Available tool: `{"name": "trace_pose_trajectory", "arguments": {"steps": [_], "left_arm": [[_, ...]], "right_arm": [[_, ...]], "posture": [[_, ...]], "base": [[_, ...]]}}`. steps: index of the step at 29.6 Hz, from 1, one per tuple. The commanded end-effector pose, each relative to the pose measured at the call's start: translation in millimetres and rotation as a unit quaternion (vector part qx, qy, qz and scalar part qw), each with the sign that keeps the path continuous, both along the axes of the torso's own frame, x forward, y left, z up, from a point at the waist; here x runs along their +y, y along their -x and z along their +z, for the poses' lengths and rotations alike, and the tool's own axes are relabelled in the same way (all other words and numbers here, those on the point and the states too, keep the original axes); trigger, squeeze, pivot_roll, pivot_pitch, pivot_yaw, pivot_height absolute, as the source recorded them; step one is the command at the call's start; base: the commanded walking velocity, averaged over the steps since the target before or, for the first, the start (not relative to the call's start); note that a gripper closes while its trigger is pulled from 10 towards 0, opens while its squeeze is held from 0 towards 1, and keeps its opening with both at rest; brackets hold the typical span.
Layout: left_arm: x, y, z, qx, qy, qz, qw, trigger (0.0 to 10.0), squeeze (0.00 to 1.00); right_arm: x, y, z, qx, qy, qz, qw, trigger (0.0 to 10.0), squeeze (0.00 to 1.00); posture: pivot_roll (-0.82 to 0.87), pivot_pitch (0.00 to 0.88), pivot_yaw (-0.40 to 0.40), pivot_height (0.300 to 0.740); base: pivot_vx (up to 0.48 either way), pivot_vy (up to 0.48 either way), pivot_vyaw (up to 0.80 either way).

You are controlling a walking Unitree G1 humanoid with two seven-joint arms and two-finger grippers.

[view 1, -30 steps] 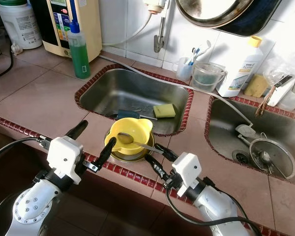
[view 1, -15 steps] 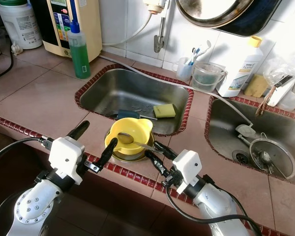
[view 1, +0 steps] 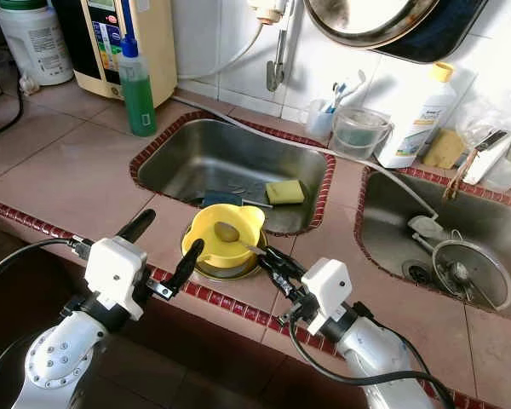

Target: Kitchen organization

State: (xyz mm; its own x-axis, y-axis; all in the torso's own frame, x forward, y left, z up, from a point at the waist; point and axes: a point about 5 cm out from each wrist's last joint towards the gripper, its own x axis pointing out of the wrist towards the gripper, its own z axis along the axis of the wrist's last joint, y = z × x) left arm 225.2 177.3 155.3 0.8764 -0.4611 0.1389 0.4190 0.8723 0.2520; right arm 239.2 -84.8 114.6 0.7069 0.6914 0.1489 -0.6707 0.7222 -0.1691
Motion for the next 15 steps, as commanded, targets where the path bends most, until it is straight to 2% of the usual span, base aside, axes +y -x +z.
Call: {"name": "trace_pose_trajectory", "arguments": {"steps": [1,7,15], "left_arm": [[-2.1,0.8,1.0,-0.002,-0.001,-0.003,1.0,10.0,0.0],[-2.2,0.9,1.1,-0.003,0.0,-0.002,1.0,10.0,0.0],[-2.4,0.0,1.9,-0.004,-0.001,-0.002,1.0,10.0,0.0]], "right_arm": [[-4.1,-2.5,7.6,-0.016,-0.006,-0.011,1.0,0.0,0.0],[-2.5,-2.6,10.7,-0.022,-0.01,-0.006,1.0,0.0,0.0],[1.2,-7.0,29.3,-0.05,-0.029,-0.003,0.998,0.0,0.0]], "posture": [[-0.13,0.078,-0.076,0.74],[-0.13,0.08,-0.073,0.74],[-0.12,0.075,-0.072,0.74]], "base": [[0.0,0.0,0.0],[0.0,0.0,0.0],[0.0,0.0,0.0]]}}
